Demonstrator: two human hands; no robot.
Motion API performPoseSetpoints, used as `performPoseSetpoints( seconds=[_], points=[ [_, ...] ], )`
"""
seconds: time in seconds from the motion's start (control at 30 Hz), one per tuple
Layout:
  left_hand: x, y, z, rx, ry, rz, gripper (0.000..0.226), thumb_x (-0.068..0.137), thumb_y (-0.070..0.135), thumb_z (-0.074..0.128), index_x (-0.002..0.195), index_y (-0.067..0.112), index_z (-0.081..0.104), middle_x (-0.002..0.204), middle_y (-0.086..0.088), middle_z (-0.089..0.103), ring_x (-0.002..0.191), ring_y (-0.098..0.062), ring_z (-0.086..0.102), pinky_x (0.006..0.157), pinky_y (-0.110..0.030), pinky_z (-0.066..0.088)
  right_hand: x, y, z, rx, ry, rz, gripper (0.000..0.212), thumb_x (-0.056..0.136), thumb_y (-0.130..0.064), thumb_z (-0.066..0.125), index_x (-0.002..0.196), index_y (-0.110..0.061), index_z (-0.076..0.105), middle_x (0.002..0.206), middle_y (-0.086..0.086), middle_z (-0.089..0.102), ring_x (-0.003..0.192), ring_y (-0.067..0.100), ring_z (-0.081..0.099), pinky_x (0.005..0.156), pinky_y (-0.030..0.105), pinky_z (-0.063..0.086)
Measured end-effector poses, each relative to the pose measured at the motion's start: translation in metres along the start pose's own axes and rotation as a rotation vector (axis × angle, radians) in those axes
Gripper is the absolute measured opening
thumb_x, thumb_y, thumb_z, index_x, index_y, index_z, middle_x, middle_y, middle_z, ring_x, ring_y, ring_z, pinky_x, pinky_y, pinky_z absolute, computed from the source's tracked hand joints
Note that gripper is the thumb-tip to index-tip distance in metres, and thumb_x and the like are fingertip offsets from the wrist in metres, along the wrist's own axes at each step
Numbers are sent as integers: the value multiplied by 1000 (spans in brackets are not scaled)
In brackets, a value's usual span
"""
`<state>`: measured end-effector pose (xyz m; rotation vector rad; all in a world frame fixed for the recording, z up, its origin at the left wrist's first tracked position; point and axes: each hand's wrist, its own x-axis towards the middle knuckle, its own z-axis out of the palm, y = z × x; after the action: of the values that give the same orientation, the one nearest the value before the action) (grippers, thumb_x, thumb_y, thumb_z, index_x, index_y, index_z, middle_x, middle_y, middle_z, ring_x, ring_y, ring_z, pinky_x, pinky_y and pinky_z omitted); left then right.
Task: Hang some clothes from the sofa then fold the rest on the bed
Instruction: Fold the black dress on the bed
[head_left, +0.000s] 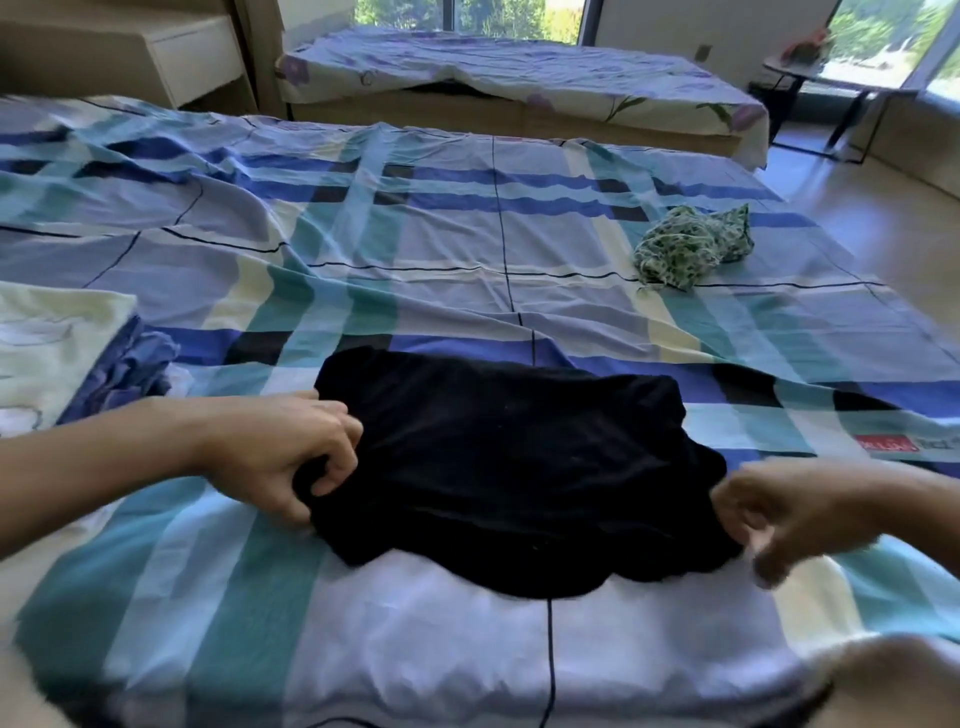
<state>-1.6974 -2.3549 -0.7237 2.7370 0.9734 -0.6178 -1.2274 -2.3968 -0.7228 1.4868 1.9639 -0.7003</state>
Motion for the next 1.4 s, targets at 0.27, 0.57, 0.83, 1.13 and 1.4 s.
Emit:
performPoseSetpoints(
  seconds=[0.27, 0.57, 0.83, 1.13, 1.4],
  points=[
    [52, 25, -10, -231, 650, -138, 34, 88, 51, 39, 99, 31, 64, 108, 13, 59, 105, -10, 52, 97, -36, 42, 30, -64, -40, 350, 951, -53, 30, 84, -55, 67, 97, -29, 61, 95, -5, 61, 93, 21, 59, 83, 38, 48],
    [93, 49, 50, -206, 231, -357, 116, 57, 103, 6, 155, 44, -15, 165, 8, -25, 150, -25, -28, 118, -66, -10, 92, -57, 0, 274, 516, 303, 103, 86, -81, 42, 161, -29, -5, 169, 9, -9, 156, 28, -7, 124, 52, 0],
    [110, 76, 33, -197, 433, -157, 95, 79, 87, 16, 160, 39, 2, 168, 6, -15, 152, -17, -23, 125, -51, -4, 67, -22, -10, 1000, 530, 317, 113, 26, -55, 95, 121, -4, 62, 110, 15, 74, 98, 30, 73, 93, 48, 58],
    [117, 94, 15, -330, 238, -65, 68, 98, 68, 30, 158, 39, 19, 169, 6, -5, 153, -14, -18, 124, -51, -5, 49, -46, -10, 1298, 378, 152, 36, 74, 0, 79, 109, 3, 72, 101, 21, 75, 100, 39, 72, 97, 48, 56],
    [88, 113, 1, -611, 83, -48, 71, 100, 64, 27, 160, 26, 19, 169, 0, 1, 155, -16, -7, 126, -42, -3, 20, -71, -37, 1239, 398, 70, 23, 86, 11, 64, 105, -1, 68, 88, 14, 77, 74, 22, 75, 68, 30, 62]
  ],
)
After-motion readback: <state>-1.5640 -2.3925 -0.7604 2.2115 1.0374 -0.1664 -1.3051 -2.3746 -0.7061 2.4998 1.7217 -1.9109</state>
